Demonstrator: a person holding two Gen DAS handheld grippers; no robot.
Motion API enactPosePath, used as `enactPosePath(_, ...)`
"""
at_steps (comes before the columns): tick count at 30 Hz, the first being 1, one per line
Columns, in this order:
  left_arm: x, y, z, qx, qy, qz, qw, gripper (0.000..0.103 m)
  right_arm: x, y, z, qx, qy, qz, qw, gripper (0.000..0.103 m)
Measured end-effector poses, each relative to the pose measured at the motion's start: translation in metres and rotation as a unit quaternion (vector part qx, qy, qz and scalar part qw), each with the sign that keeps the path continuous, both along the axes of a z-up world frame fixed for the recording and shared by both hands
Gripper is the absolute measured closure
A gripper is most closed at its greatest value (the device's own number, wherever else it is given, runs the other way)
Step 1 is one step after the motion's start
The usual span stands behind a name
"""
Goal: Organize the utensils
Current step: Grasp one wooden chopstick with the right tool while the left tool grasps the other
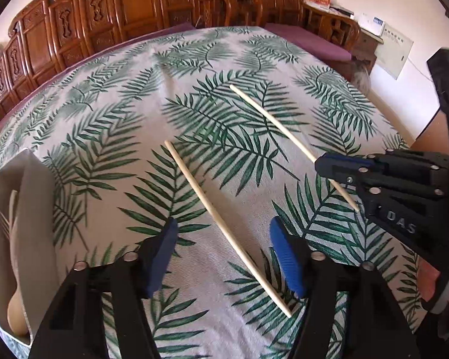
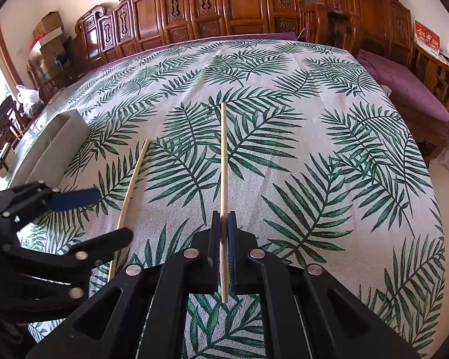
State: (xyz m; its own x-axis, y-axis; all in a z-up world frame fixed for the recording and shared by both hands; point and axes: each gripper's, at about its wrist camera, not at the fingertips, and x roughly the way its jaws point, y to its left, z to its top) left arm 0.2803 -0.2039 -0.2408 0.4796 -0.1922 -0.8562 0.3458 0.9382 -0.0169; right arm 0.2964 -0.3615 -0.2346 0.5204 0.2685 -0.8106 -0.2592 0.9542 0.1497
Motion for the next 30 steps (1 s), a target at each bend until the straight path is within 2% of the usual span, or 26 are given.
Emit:
enactPosePath(2,0.001,-0.002,-0.005,0.004,0.004,0.0,1.0,0.05,0.0,0.0,0.0,0.001,0.0,-0.001,1.0,0.097)
enactPosePath(8,-0.002,0.005,-0.009,0.012,0.004,0.002,0.9999,0.072,0.0,0.003,0.0,0.002,0.001,0.003,1.0,0.097)
enactPosePath(10,-0.004,0.011,-0.008,0.009,0.007,0.005,0.9999,0.087,0.0,0.004,0.001,0.003,0.0,0.004,1.0,0.097)
enactPosePath(11,-0.005,0.014,-0.008,0.008,0.008,0.007,0.9999,0.091,0.0,0.006,0.002,0.004,-0.001,0.005,1.0,0.097)
enactPosePath(21,-0.008,0.038,-0.007,0.002,0.022,0.021,0.9995,0.098,-0.004,0.023,0.0,0.0,0.004,0.025,1.0,0.097)
enactPosePath(30,-0.016,0.055,0.005,-0.004,0.013,0.027,0.9995,0.099,-0.014,0.051,-0.001,-0.014,0.005,0.05,0.999,0.097)
